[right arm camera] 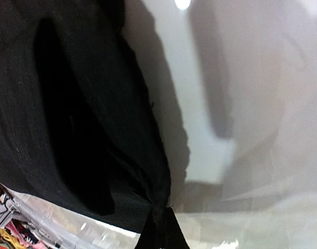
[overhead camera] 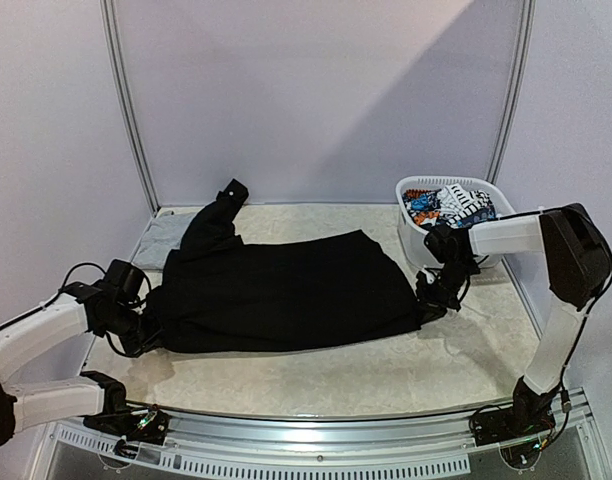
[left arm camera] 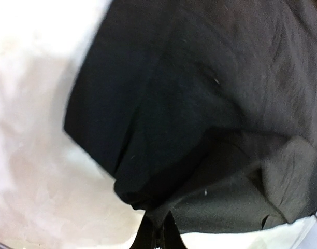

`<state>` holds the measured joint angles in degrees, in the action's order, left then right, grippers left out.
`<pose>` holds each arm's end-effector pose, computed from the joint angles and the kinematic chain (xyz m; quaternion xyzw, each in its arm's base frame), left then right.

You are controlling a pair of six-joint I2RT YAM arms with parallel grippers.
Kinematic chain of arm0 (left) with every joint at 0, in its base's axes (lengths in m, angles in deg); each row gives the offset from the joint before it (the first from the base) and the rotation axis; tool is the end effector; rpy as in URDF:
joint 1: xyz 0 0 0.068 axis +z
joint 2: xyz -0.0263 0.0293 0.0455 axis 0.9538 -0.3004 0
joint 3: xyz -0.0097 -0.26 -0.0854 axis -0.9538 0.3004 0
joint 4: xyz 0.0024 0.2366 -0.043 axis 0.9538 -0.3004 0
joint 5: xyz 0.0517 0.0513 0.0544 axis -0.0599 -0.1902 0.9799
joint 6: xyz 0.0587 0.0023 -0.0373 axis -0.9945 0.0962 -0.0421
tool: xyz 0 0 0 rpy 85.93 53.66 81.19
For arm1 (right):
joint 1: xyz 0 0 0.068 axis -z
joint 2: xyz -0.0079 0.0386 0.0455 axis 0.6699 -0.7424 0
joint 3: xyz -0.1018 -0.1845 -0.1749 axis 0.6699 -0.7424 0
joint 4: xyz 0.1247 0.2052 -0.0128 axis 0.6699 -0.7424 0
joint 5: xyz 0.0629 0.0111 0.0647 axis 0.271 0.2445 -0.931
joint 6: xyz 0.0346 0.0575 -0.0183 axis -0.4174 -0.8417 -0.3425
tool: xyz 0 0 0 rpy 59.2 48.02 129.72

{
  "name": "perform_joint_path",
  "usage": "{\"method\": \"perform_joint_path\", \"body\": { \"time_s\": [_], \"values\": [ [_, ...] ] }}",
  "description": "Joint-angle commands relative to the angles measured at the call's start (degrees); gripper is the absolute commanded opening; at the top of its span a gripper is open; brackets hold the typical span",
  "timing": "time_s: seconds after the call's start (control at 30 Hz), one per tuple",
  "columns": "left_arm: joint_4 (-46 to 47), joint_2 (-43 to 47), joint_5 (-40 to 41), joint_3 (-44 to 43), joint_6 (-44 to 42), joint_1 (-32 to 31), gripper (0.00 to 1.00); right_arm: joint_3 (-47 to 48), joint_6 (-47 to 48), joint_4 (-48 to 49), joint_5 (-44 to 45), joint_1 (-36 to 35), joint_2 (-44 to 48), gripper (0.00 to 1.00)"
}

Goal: Fold and stack the mixed laundry pile
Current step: Move the 1/3-folded shirt to the center of the board.

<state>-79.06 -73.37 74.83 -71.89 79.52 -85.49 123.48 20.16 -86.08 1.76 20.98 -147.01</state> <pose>0.1341 -0.0339 0.1587 -0.3441 0.9208 -0.1223 0.1371 0.2750 0.1252 0.1374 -0.0334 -0.9864 -0.1533 0.0488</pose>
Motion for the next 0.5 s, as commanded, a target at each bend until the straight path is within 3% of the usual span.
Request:
{"method": "perform_joint_path", "body": {
  "time_s": [0.0,0.3,0.47],
  "values": [
    [-6.5,3.2,5.3,-0.5,4.2,1.1,0.00,-5.1,-2.5,-8.4,2.1,0.2,7.0,0.00],
    [-22.8,8.8,8.2,-3.2,13.3,1.4,0.00,-14.3,-6.7,-16.4,2.0,-4.4,16.1,0.00],
    [-33.5,18.0,7.7,-4.0,19.2,1.1,0.00,-16.7,-7.9,-19.6,4.1,-4.5,21.1,0.00]
  ]
}}
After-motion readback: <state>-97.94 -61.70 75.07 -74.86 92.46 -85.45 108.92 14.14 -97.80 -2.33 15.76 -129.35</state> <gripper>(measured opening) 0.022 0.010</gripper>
